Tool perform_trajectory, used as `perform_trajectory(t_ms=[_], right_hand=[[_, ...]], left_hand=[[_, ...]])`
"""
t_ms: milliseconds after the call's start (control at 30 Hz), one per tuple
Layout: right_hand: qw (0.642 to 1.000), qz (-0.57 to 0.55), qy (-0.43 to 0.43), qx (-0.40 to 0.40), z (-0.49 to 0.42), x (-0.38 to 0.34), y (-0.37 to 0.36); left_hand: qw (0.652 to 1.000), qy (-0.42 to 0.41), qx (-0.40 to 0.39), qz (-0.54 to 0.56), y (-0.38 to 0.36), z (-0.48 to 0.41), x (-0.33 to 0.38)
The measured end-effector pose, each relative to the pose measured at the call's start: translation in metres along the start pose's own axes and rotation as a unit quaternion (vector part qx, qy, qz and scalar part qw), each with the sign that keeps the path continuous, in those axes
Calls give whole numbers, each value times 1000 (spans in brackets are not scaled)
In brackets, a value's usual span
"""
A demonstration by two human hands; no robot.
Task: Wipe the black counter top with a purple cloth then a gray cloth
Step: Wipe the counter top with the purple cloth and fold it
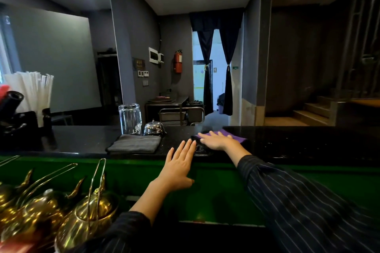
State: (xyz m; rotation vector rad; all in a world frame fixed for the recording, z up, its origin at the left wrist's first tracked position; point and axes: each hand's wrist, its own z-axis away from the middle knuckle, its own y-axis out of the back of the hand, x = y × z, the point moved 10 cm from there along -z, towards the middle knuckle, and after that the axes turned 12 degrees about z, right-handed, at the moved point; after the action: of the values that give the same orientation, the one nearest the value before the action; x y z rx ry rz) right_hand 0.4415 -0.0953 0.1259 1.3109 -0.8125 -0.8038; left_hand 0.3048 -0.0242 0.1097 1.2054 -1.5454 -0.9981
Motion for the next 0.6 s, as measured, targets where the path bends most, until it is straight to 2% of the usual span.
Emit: perform_trajectory(t_ms=[133,267,467,600], right_hand=[[993,13,115,-15,19,-51,-1],[986,16,168,-11,45,-50,-8],[985,-15,172,-24,45,-21,-7],[993,0,116,-10,23,-18,-1]], left_hand=[[1000,13,-2,17,9,3,3],[1000,16,-4,11,10,9,6],[999,35,-9,-11,2,7,4],[999,35,-23,-13,0,3,0]])
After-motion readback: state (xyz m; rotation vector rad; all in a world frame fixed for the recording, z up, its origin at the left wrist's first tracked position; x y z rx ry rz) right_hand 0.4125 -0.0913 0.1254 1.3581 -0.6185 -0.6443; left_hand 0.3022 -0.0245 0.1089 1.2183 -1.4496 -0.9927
